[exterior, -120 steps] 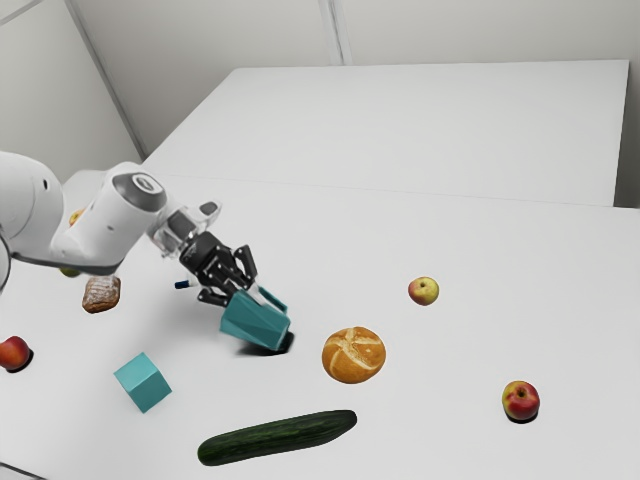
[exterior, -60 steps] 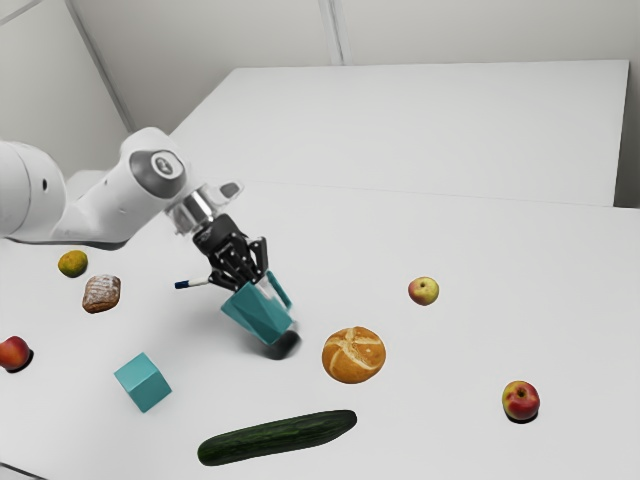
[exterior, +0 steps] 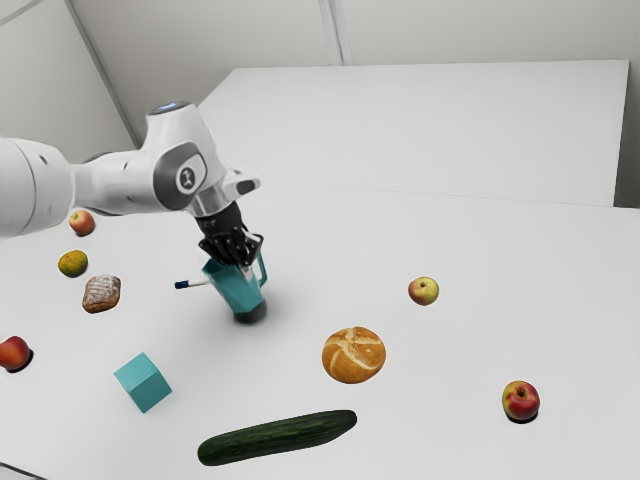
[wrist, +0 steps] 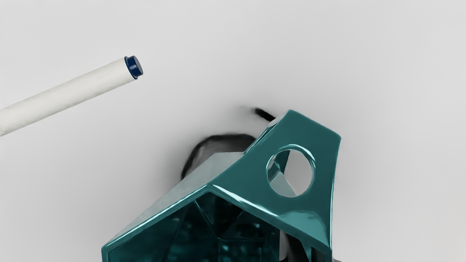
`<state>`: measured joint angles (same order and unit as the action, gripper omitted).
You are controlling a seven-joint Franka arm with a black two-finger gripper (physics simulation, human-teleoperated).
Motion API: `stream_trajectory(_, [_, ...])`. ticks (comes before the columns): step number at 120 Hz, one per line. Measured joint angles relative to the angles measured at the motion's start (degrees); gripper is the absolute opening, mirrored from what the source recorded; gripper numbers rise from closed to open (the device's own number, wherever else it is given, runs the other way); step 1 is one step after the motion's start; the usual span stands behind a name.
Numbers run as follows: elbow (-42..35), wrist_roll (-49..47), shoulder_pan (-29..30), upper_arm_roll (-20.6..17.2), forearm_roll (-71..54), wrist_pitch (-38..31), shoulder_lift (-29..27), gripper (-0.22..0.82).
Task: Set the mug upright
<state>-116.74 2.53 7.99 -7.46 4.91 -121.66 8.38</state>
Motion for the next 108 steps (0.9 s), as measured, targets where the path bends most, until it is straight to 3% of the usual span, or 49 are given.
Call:
stream_trajectory(61, [0.00,-0.22,-0.44,-0.02,-3.46,-4.67,3.07,-0.18])
stream_trajectory(86, [0.00,-0.01,-1.03,-0.10,-3.21,-4.26,2.01,0.26])
stream_trajectory(108, [0.07,0.12,-1.43,-0.10,-3.18,-3.32,-1.87,0.46])
